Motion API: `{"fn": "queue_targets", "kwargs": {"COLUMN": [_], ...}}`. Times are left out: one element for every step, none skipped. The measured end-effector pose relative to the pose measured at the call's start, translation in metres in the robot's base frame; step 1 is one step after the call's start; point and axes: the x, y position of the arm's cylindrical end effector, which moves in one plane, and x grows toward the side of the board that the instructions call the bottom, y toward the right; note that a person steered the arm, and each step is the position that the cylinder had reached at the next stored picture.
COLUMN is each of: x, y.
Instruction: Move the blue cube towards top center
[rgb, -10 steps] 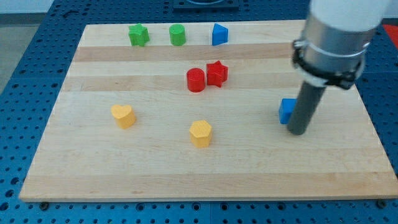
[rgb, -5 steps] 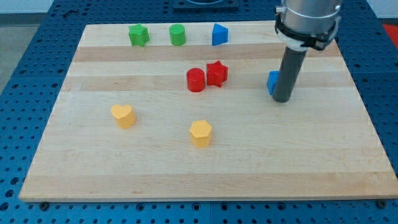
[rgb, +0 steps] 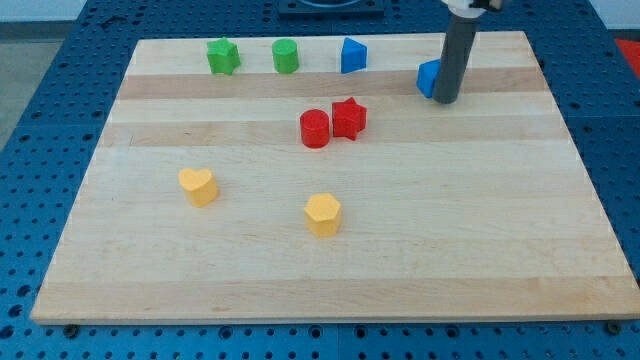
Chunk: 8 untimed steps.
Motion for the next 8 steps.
{"fn": "queue_targets", "kwargs": {"x": [-0.010,-0.031,-0.031,-0.031,-0.031,-0.031,-0.031,-0.033], "y": [0.000,0.000,0.000,-0.010,-0.022,-0.030,-0.033,-0.033]}}
